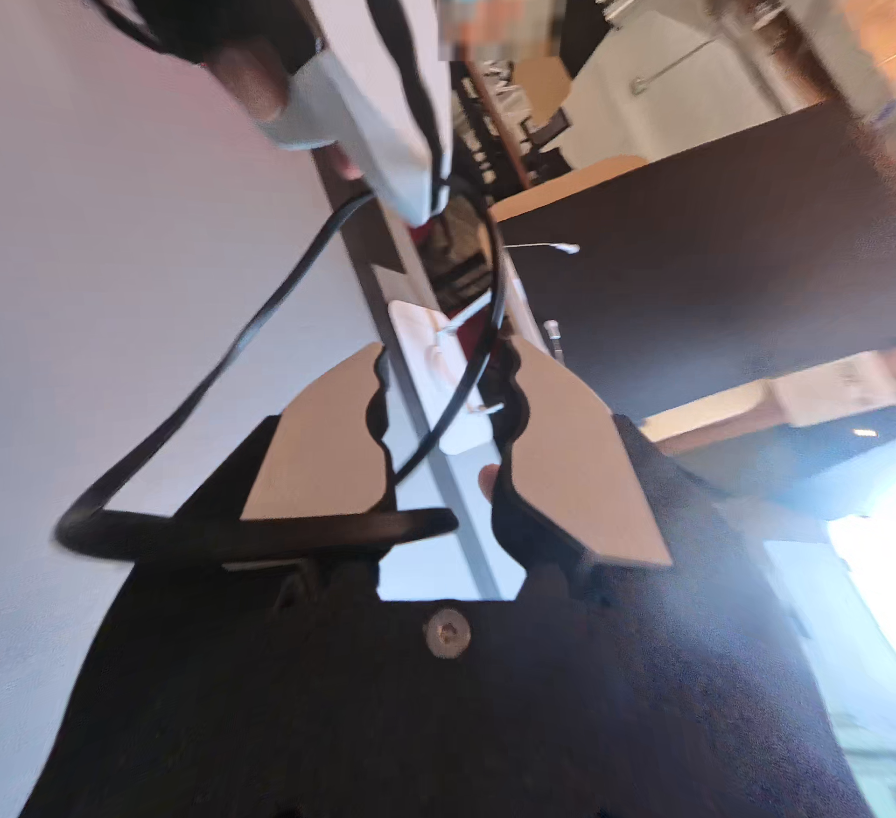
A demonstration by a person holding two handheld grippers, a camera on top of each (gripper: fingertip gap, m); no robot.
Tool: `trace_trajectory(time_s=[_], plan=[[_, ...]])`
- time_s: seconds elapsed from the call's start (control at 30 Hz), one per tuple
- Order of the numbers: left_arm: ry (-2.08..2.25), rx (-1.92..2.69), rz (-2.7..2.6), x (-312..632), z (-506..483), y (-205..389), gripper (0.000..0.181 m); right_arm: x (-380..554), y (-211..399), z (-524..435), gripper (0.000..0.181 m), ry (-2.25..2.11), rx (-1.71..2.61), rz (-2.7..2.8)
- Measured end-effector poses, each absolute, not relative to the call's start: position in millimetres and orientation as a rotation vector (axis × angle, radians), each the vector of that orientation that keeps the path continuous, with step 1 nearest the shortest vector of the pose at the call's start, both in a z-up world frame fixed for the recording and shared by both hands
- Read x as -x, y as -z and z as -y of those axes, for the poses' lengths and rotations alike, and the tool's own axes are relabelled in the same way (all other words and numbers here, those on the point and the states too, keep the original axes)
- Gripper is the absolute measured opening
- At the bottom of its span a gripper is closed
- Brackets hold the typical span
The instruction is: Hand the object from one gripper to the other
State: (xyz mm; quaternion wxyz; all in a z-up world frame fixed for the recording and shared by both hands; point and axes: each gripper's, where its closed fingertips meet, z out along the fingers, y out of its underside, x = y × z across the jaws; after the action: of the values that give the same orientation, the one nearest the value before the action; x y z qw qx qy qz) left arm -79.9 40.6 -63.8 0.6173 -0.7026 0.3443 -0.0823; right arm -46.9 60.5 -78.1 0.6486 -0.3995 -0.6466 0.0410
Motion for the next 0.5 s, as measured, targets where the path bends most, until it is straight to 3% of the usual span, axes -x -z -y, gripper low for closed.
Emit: trace_trajectory(time_s=[0.13, 0.37, 0.5], plan=[[0.086, 1.501, -0.701, 114.7, -37.0, 26.2, 0.006, 37.6, 86.8, -48.2, 0.068, -0.389, 1.073, 1.598], [0.116, 1.351, -0.614, 146.7, -19.8, -16.6, 0.006, 13.1, 58.0, -31.5, 0.064, -0.821, 1.133, 1.562], [0.151, 1.353, -0.766, 127.6, -13.3, -6.4, 0.006, 8.3, 52.8, -37.0, 0.070, -0.697, 1.124, 1.554]])
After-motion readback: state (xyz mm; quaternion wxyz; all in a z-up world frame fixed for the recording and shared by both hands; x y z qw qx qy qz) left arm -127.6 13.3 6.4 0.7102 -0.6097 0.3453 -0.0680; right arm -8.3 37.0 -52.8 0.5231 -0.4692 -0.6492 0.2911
